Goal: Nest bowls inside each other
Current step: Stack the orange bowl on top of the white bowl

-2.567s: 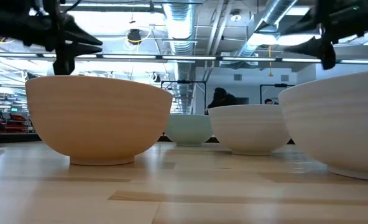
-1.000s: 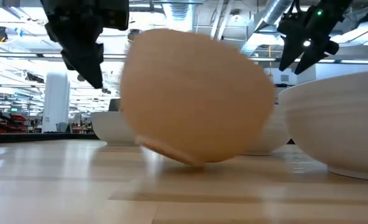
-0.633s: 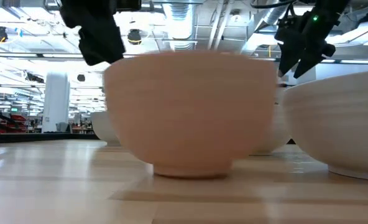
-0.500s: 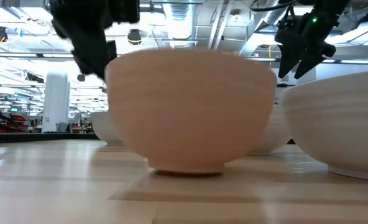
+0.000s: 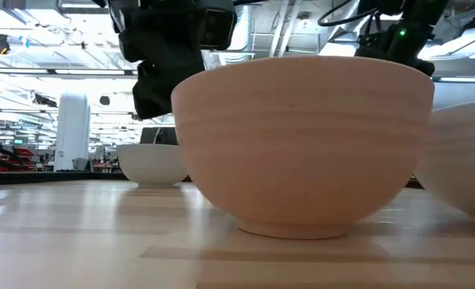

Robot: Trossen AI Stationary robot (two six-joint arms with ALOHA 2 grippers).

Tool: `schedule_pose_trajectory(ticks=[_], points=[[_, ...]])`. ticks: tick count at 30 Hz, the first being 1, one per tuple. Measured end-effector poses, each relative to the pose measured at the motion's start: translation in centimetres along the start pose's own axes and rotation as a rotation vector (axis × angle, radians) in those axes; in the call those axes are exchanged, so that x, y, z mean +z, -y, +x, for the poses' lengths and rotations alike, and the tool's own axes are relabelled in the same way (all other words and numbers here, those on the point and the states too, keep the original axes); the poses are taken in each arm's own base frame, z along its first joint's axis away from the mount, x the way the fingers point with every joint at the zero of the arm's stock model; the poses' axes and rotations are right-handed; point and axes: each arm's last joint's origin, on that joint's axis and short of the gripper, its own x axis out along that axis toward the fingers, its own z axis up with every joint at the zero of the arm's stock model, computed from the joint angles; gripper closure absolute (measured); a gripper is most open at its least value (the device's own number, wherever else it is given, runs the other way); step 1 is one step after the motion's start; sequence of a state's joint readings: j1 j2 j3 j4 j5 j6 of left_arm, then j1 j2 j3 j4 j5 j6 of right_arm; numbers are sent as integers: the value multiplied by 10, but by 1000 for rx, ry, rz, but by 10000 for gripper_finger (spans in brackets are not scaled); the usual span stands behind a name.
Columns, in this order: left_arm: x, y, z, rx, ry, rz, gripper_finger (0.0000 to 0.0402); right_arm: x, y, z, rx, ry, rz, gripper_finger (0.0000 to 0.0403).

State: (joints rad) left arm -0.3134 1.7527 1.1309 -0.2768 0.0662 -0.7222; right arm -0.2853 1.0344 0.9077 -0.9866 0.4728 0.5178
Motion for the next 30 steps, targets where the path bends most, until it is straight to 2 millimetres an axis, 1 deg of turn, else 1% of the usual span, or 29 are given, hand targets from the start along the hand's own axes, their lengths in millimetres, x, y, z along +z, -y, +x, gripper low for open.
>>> schedule_pose_trajectory(ticks=[5,11,14,18,24,28,30], points=[[6,-6,-1,61,61,-142,307,3,2,1,-2,14,-73,7],[7,-8,-1,81,96,-215,307,5,2,2,3,31,-71,3],[8,-6,-1,76,108,-222,307,7,1,2,10,46,-81,3],[6,0,0,34,104,-219,307,7,1,2,10,46,-96,3],[1,5,0,35,98,-217,307,7,1,2,10,46,-96,3],[-6,4,10,60,71,-224,307,7,1,2,7,50,-94,3],[-7,6,23,30,55,-234,307,7,1,2,8,52,-93,3]])
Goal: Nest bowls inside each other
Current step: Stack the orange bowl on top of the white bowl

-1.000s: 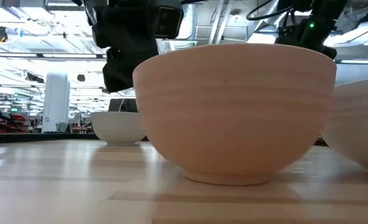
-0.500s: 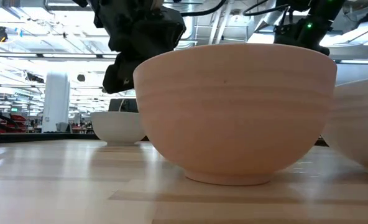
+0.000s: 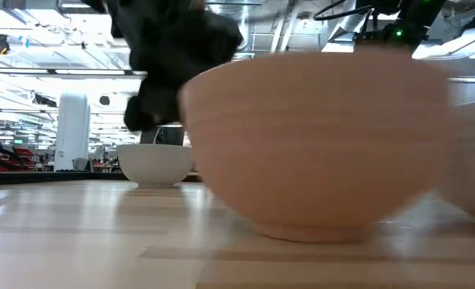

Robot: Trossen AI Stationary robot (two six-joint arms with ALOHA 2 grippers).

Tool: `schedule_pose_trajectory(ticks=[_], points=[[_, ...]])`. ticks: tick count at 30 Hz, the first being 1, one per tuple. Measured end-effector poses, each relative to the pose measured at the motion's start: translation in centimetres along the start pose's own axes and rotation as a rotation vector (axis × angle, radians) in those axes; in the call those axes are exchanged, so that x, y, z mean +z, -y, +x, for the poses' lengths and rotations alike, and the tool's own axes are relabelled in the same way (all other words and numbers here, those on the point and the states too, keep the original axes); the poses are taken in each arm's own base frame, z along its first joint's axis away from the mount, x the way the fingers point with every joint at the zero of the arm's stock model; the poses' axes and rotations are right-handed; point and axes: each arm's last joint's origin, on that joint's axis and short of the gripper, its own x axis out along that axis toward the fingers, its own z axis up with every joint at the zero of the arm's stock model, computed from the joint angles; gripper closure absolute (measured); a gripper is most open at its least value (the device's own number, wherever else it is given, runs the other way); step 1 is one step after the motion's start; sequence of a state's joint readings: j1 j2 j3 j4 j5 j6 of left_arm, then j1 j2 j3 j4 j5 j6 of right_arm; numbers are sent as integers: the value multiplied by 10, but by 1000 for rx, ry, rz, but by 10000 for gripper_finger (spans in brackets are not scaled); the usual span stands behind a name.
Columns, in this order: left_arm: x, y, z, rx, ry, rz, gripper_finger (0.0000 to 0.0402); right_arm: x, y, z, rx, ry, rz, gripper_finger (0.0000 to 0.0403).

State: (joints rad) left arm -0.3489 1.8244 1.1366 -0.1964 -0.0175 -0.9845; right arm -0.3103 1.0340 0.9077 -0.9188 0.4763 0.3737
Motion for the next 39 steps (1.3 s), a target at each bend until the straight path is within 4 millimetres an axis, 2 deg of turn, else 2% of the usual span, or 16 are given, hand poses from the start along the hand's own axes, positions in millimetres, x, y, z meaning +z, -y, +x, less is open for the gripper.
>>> schedule_pose_trajectory(ticks=[2,5,8,13,18,23,29,32,39], points=[[-6,-3,11,25,-60,-2,307,0,0,0,0,1,1,3],[-4,5,22,7,-76,19,307,0,1,0,-2,-3,2,3],[4,16,24,-23,-49,47,308,0,2,1,-7,-6,6,3],[9,18,23,9,-17,70,320,1,5,2,-15,-9,13,3],[6,14,26,32,-63,68,344,2,7,3,-25,-13,16,3],[5,14,26,22,-83,99,392,2,7,4,-26,-14,-7,3],[7,9,25,54,-98,105,399,2,7,4,-23,-7,-6,3],[14,6,17,111,-145,117,399,4,7,4,-18,7,0,3],[57,9,-21,187,-134,207,400,6,5,7,-21,7,5,3]])
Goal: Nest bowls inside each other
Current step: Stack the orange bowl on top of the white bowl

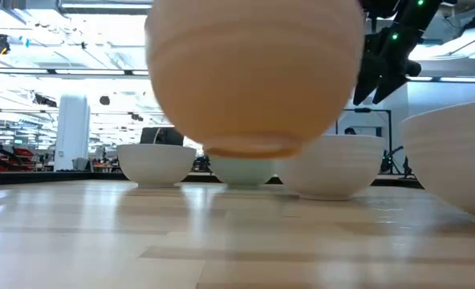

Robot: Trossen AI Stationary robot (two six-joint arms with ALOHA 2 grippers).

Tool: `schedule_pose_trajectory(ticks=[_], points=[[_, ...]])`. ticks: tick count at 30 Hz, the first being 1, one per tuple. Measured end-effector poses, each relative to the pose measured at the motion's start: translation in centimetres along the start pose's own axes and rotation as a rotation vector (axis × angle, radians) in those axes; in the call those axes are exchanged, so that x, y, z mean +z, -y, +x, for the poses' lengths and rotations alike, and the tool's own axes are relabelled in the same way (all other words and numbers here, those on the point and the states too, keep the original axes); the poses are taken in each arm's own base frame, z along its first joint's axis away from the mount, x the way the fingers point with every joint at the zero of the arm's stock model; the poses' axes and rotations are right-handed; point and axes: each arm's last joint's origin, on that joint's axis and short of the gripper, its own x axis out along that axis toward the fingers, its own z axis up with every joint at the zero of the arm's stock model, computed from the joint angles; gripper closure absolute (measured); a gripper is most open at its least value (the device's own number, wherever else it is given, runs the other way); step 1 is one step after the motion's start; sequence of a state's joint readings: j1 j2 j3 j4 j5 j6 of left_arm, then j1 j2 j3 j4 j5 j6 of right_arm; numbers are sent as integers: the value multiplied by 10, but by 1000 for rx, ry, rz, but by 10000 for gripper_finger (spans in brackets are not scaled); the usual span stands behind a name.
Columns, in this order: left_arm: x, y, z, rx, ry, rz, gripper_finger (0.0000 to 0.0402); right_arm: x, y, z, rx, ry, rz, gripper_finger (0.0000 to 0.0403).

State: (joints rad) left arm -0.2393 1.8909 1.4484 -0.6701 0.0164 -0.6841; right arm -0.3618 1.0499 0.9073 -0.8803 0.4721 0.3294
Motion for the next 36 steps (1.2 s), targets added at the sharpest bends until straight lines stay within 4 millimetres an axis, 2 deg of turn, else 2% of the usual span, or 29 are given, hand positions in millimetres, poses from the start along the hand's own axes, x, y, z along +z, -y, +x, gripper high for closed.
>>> schedule_pose_trajectory(ticks=[6,15,22,29,31,36], points=[[24,-27,-16,70,-26,55,401,1,0,12,-32,-51,-2,3],[72,-72,-42,75,101,104,401,9,0,16,-26,-3,-35,3],[93,-97,-44,52,142,117,401,11,14,15,-55,14,29,3],[108,-107,-48,18,175,128,401,13,27,18,-58,-4,86,3],[118,-107,-46,4,198,145,401,13,29,19,-58,-8,95,3],[137,-104,-28,15,113,198,401,15,29,19,-52,7,83,3]])
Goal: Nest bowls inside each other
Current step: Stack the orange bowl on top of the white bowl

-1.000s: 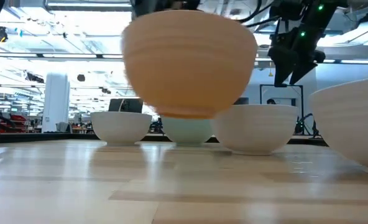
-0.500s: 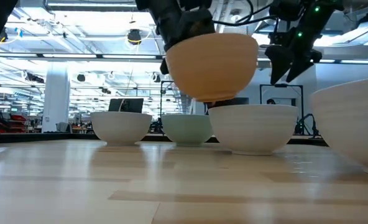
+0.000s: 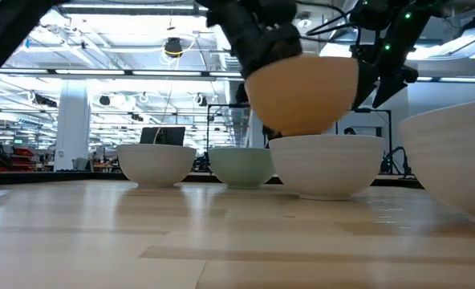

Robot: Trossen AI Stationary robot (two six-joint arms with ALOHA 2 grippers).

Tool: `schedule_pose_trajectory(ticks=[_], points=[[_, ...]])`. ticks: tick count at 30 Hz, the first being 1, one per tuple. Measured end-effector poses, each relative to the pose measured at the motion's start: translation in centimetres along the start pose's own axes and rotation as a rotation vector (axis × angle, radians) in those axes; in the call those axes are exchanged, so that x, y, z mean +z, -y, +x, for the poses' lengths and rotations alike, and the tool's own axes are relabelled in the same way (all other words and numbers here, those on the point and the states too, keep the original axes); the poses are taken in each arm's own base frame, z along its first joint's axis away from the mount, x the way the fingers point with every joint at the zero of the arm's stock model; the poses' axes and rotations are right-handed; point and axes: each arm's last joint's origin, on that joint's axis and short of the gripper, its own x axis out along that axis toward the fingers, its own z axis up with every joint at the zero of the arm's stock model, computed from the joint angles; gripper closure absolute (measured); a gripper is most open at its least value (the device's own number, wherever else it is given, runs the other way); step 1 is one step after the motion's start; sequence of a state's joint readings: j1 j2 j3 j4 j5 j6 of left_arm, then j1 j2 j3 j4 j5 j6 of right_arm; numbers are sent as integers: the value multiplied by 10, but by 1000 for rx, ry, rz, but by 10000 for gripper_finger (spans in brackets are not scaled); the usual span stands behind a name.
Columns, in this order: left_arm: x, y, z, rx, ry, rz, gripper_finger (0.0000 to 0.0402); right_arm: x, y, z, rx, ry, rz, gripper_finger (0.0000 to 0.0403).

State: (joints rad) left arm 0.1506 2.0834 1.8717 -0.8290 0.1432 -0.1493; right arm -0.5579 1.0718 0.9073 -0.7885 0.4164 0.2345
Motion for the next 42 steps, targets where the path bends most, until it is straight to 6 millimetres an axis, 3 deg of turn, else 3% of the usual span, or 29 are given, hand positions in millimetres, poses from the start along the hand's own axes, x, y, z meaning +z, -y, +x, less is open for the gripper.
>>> schedule_pose_trajectory(ticks=[5,12,23,42], points=[[13,0,18,0,-93,45,401,0,0,0,-1,-4,0,3],[26,-3,11,3,-41,70,401,-2,0,0,-4,-17,-7,3],[19,4,50,-9,-80,84,400,-2,1,-2,-4,-8,-4,3],[7,14,53,29,-183,148,398,-2,4,-4,-7,0,-19,3]])
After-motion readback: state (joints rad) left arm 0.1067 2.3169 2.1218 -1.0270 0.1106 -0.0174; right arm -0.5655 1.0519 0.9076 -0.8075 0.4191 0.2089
